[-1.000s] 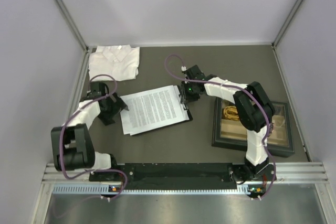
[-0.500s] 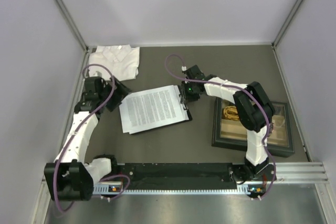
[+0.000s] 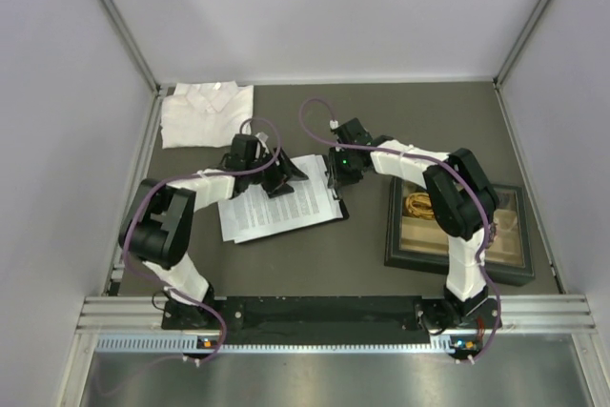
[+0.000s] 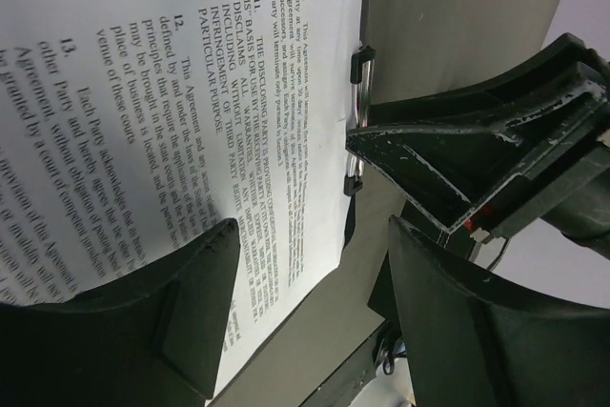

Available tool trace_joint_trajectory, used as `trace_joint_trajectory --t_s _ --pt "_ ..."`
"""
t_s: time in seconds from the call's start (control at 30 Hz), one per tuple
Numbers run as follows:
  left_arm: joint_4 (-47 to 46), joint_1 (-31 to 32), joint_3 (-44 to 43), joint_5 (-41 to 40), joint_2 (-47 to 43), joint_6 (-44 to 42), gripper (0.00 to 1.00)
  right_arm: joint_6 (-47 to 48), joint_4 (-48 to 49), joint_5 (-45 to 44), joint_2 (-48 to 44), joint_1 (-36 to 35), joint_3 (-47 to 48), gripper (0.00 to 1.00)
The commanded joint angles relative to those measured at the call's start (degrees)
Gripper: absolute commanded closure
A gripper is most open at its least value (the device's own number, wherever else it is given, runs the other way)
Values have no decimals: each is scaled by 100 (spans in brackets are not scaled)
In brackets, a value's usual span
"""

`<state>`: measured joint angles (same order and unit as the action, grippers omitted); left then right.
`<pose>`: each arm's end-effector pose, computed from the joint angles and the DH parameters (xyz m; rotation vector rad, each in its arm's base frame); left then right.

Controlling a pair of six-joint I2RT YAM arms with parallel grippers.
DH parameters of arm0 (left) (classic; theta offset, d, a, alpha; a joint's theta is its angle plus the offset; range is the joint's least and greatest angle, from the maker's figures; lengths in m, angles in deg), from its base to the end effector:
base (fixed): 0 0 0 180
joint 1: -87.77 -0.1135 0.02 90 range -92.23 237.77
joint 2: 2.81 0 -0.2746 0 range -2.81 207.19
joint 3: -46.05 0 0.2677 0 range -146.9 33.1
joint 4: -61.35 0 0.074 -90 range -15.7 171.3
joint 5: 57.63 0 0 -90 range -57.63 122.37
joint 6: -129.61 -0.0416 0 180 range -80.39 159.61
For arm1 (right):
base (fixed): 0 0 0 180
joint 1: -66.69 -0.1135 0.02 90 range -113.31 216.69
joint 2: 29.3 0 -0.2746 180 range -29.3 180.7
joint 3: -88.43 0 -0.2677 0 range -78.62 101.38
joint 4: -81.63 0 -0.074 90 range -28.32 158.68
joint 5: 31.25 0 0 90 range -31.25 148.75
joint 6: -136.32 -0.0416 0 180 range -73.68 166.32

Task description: Put the files into the folder

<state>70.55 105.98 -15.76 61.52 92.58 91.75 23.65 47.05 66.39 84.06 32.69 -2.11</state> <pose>0.3259 -0.1286 0.1639 -0.4578 2.4746 -1.1610 0.3566 0.2472 0.1589 -0.3139 2.6547 0.5151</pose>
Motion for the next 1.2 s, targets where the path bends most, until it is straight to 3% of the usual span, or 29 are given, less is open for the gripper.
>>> trace_joint_trajectory --t_s 0.0,0.27,1.17 --pt "-627 243 -352 -93 364 226 31 -17 -245 -78 292 -2 -57 100" --pt "-803 437 -203 -278 1156 604 29 -26 -184 44 283 -2 -84 100" --pt "207 455 -607 -717 1614 367 21 -176 765 1029 -69 403 -813 100"
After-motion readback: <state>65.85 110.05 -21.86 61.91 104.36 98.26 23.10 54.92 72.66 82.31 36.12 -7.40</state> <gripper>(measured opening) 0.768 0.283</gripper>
